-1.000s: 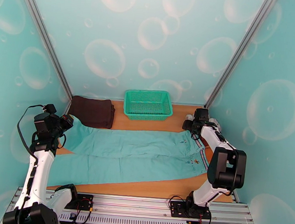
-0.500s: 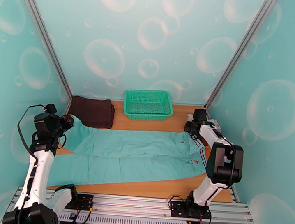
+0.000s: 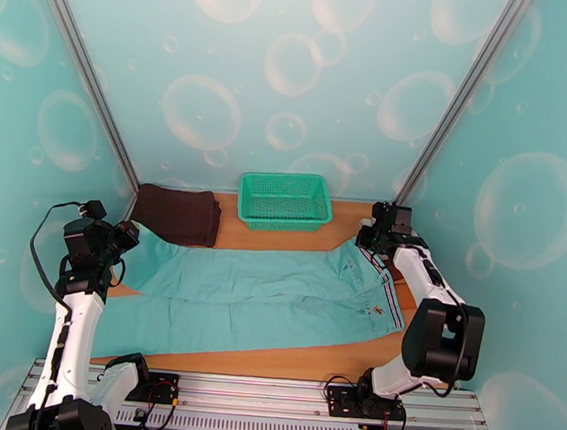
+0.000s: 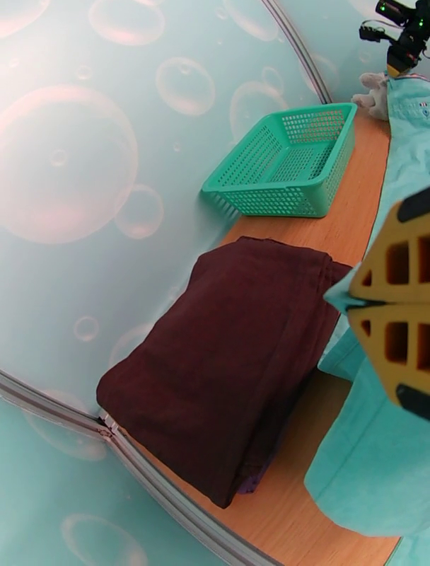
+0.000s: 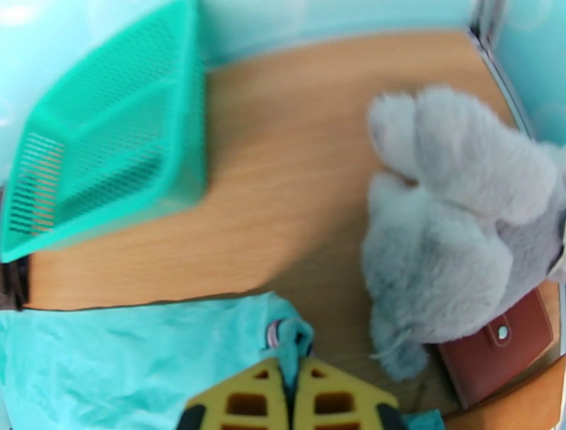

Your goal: Fold and stack the trousers

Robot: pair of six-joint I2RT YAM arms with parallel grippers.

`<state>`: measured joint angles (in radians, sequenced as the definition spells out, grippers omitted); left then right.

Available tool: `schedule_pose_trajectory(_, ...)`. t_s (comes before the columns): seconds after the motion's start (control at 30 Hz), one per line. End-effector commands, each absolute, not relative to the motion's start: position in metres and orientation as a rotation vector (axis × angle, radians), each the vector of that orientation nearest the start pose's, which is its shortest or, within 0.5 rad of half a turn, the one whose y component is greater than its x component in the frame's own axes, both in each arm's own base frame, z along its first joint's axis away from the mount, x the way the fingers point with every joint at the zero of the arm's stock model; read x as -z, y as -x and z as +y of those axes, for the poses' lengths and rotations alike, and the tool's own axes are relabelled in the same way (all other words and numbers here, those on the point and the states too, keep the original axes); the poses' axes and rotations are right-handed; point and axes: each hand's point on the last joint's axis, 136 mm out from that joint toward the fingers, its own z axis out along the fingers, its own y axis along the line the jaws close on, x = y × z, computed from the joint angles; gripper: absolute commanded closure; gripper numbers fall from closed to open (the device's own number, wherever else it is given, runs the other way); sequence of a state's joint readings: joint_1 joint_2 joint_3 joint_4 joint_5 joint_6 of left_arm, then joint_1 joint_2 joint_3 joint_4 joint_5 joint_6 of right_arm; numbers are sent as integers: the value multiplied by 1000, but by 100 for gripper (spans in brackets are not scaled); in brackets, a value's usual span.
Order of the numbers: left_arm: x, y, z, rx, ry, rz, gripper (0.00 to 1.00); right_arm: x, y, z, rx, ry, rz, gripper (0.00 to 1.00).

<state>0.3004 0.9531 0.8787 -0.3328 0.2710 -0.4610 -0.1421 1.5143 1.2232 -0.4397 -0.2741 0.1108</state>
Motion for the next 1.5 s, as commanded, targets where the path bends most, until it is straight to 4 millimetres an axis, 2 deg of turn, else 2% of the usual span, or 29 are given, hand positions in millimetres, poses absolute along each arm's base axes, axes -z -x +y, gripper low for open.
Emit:
schedule_pose_trajectory(0.0, -300, -330, 59, 312, 539, 1868, 100, -237, -439, -2, -401, -45, 2147, 100)
schedule_pose_trajectory(0.13, -326, -332, 79, 195, 574, 1824, 100, -281, -444, -1, -427, 32, 1928, 100)
schedule_pose_trajectory(0.23, -345, -333, 99, 83, 622, 1779, 100, -312, -438, -5, -322, 125, 1693, 100)
schedule_pose_trajectory(0.3, -355, -330, 118, -1, 675, 1744, 100, -325, -428, -9, -255, 161, 1550, 100)
schedule_pose_trajectory(0.4, -366, -321, 143, -74, 742, 1680, 100, -326, -418, -24, -160, 155, 1432, 100)
schedule_pose_trajectory(0.43, -369, -318, 149, -85, 759, 1662, 100, -321, -414, -28, -129, 161, 1400, 100)
schedule_pose_trajectory(0.53, -379, -312, 164, -112, 796, 1613, 100, -324, -391, -34, -54, 197, 1218, 100)
schedule_pose_trajectory(0.7, -390, -315, 176, -95, 817, 1580, 100, -332, -360, -35, -12, 228, 957, 100)
schedule_pose_trajectory(0.87, -405, -319, 185, -91, 820, 1546, 100, -331, -378, -40, -11, 219, 959, 100)
schedule_pose_trajectory(1.0, -418, -323, 193, -97, 825, 1524, 100, -342, -389, -51, 11, 182, 930, 100)
schedule_pose_trajectory(1.17, -416, -330, 198, -72, 833, 1530, 100, -349, -406, -53, 5, 192, 906, 100)
schedule_pose_trajectory(1.3, -411, -327, 201, -65, 840, 1519, 100, -342, -408, -52, 43, 194, 919, 100)
schedule_pose_trajectory(1.4, -417, -324, 204, -39, 842, 1489, 100, -336, -405, -53, 72, 196, 934, 100)
schedule_pose_trajectory(1.47, -420, -329, 201, 11, 826, 1505, 100, -334, -402, -42, 54, 266, 936, 100)
